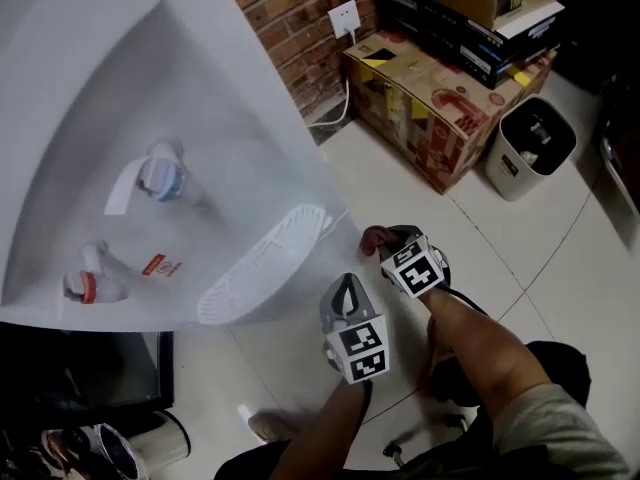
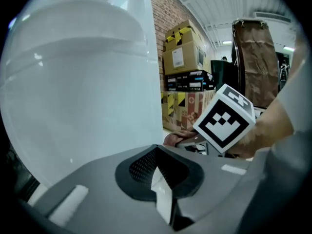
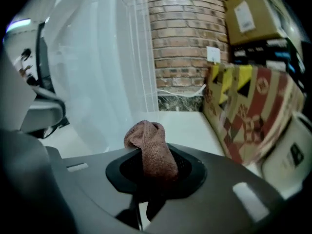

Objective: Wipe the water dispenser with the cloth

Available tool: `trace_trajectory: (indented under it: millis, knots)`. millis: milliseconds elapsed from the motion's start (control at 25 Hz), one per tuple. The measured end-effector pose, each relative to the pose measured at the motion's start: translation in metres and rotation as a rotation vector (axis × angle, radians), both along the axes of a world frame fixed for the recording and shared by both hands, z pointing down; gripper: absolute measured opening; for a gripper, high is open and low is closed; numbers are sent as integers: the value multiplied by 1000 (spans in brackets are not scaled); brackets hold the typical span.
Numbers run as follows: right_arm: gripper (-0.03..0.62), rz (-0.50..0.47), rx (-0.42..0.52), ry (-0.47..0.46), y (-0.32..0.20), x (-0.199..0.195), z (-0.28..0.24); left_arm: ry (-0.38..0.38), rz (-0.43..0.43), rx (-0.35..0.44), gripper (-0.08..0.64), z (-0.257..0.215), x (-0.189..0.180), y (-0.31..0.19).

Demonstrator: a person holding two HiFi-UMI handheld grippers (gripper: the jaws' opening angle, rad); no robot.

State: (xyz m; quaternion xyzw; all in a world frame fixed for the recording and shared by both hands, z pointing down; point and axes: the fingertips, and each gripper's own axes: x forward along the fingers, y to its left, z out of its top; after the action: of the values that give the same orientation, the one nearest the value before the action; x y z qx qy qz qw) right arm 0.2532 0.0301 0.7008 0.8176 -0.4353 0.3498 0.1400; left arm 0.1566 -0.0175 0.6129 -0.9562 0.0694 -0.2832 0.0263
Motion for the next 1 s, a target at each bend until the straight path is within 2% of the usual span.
trace_trajectory:
  millis: [120, 200, 320, 440, 560, 680, 800, 920, 1000]
  knots:
    - [92, -190, -28, 97, -3, 19, -79, 109, 12, 11, 0, -70, 16, 0]
    - [92, -258, -3, 122, -2, 25, -138, 179, 49, 40, 0, -120, 23, 6]
    - [92, -199, 158, 87, 9, 19, -212, 239, 126, 75, 0, -186, 13, 19]
    - [91, -128, 344, 76, 17, 0, -263, 249, 209, 119, 0, -223, -12, 27]
    - [91, -162, 389, 114, 11, -29, -286, 288, 184, 154, 0, -242, -36, 11]
    - [89, -182, 422, 160, 4, -46, -322, 341, 124, 79, 0, -259, -44, -5]
    - [89, -154, 501, 226, 4, -62, -365, 393, 110, 6, 0, -284, -50, -8]
    - [89, -79, 568, 208, 15, -81, -368, 399, 129, -34, 0, -294, -63, -5]
    - [90, -113, 557, 210, 12, -82, -370, 410, 128, -45, 0, -297, -58, -7]
